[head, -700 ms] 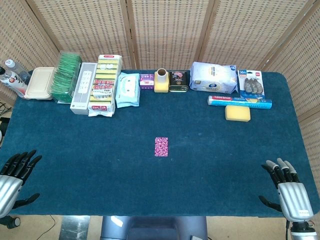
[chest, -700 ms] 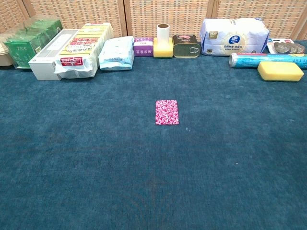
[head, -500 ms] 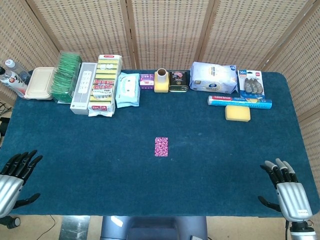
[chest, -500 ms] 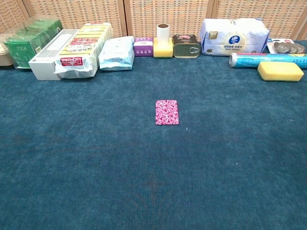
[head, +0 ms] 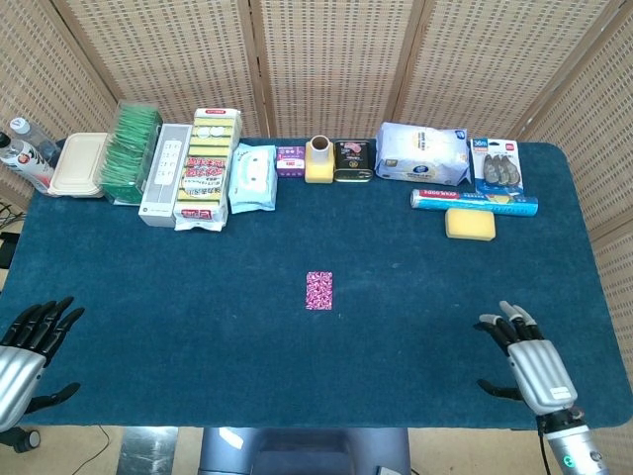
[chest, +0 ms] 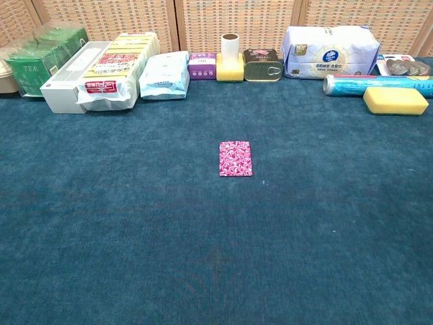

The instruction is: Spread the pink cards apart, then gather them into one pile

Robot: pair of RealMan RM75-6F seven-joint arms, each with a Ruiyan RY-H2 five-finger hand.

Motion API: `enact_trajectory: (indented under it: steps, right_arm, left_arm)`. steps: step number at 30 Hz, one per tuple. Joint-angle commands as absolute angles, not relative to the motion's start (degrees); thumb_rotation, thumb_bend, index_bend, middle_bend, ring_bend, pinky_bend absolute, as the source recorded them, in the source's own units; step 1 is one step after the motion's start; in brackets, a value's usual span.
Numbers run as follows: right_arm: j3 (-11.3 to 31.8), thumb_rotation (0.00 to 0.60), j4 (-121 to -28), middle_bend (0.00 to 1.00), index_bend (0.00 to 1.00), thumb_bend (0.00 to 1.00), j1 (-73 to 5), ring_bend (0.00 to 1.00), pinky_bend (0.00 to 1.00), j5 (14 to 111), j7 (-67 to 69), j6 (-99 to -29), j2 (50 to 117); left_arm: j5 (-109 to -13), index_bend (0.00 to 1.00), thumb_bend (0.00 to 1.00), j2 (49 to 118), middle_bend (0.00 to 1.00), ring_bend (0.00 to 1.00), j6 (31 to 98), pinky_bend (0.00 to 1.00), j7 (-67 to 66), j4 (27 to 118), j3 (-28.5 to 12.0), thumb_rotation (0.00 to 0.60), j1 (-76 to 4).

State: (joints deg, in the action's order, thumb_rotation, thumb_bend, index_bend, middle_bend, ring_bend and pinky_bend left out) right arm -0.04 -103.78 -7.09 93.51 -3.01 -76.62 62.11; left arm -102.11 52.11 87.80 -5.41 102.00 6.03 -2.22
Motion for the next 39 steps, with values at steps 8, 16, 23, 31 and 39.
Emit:
enact_trajectory:
  steps: [8,16,23,31,39]
  right_arm:
    - [7.7,0.6,-113.6,0.17,0.15,0.0,-22.0,0.0,0.0,81.8,-13.2,-58.4,65.9]
    - [13.3,0.6,-112.0,0.17,0.13,0.0,-35.2,0.04,0.01,62.0,-23.1,-48.2,76.5]
    - [13.9,0.6,-107.1,0.17,0.13,0.0,-44.0,0.05,0.01,47.4,-28.7,-47.0,83.3]
    - [13.4,0.6,-103.4,0.17,0.13,0.0,-50.5,0.05,0.01,37.5,-31.4,-48.4,88.3]
    - [12.4,0.6,-99.0,0.17,0.13,0.0,-54.6,0.05,0.01,31.0,-32.1,-48.7,91.4]
  left_arm:
    - [-101.2,0.0,0.08,51.7,0.0,0.0,86.0,0.06,-4.5,102.0,5.8,0.6,-3.2]
    - [-100.5,0.0,0.08,51.5,0.0,0.0,84.9,0.06,-3.8,101.8,5.7,0.6,-3.8]
    - [-100.4,0.0,0.08,51.4,0.0,0.0,84.6,0.06,-3.4,101.8,5.9,0.6,-3.9]
    - [-100.0,0.0,0.08,51.5,0.0,0.0,84.0,0.06,-3.9,102.0,5.8,0.6,-4.2]
    - [-100.0,0.0,0.08,51.4,0.0,0.0,84.4,0.06,-3.6,102.0,5.9,0.6,-4.0]
